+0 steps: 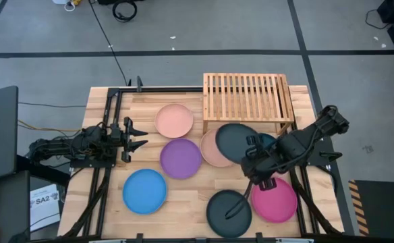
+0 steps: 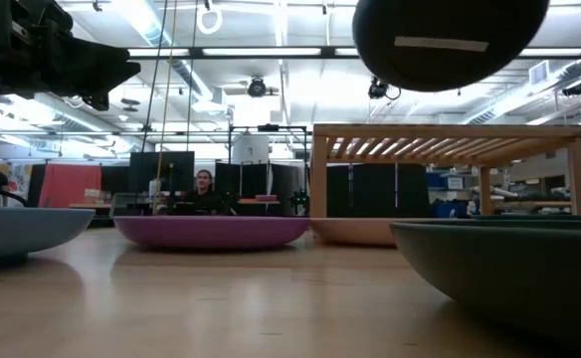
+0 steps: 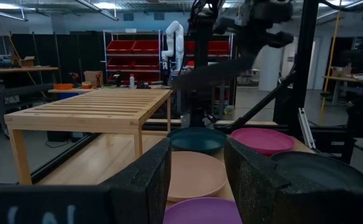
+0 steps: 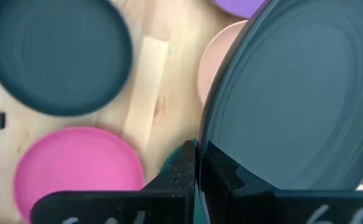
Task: Place and stack plates onto a shelf
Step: Put the top black plate on the shelf
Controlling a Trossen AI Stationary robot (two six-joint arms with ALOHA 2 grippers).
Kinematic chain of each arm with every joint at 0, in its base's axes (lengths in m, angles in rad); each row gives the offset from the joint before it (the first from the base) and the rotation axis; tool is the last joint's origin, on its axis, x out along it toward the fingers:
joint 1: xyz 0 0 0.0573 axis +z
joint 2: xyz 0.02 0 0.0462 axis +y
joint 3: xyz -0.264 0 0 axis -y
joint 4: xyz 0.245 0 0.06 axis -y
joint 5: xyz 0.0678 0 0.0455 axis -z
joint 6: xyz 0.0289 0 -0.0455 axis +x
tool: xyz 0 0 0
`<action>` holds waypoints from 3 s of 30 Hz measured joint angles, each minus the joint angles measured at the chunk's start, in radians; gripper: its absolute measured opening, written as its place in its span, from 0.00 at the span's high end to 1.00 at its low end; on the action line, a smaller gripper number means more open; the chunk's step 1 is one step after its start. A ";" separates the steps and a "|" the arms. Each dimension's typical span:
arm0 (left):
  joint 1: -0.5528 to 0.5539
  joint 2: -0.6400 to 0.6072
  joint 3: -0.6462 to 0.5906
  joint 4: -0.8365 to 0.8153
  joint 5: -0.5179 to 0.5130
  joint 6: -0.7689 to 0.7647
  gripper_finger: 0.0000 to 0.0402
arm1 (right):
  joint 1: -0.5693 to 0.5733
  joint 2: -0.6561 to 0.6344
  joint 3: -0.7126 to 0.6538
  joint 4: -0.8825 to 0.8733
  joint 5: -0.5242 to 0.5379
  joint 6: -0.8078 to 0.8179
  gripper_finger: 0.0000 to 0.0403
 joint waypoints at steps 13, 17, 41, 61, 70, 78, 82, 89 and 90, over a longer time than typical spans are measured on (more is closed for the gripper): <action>0.000 0.000 0.000 0.000 0.000 0.000 0.61 | -0.146 -0.197 0.000 -0.001 0.174 0.000 0.95; 0.000 0.000 0.000 0.000 0.000 0.000 0.61 | -0.249 -0.241 0.000 -0.001 0.155 0.000 0.95; 0.000 0.000 0.000 0.000 0.000 0.000 0.61 | -0.722 -0.525 -0.439 -0.001 0.130 -0.336 0.95; 0.000 0.000 0.000 0.000 0.000 0.000 0.61 | -0.839 -0.515 -0.586 0.008 0.149 -0.426 0.95; 0.000 0.000 0.000 0.000 0.000 0.000 0.61 | -0.862 -0.499 -0.586 0.105 0.143 -0.480 0.95; 0.000 0.000 0.000 0.000 0.000 0.000 0.61 | -0.877 -0.441 -0.586 0.094 0.138 -0.494 0.95; 0.000 0.000 0.000 0.000 0.000 0.000 0.61 | -0.877 -0.425 -0.586 0.084 0.138 -0.496 0.94; 0.000 0.000 0.000 0.000 0.000 0.000 0.61 | -0.876 -0.421 -0.586 0.078 0.140 -0.494 0.92; 0.000 0.000 0.000 0.000 0.000 0.000 0.61 | -0.876 -0.421 -0.586 0.078 0.140 -0.494 0.91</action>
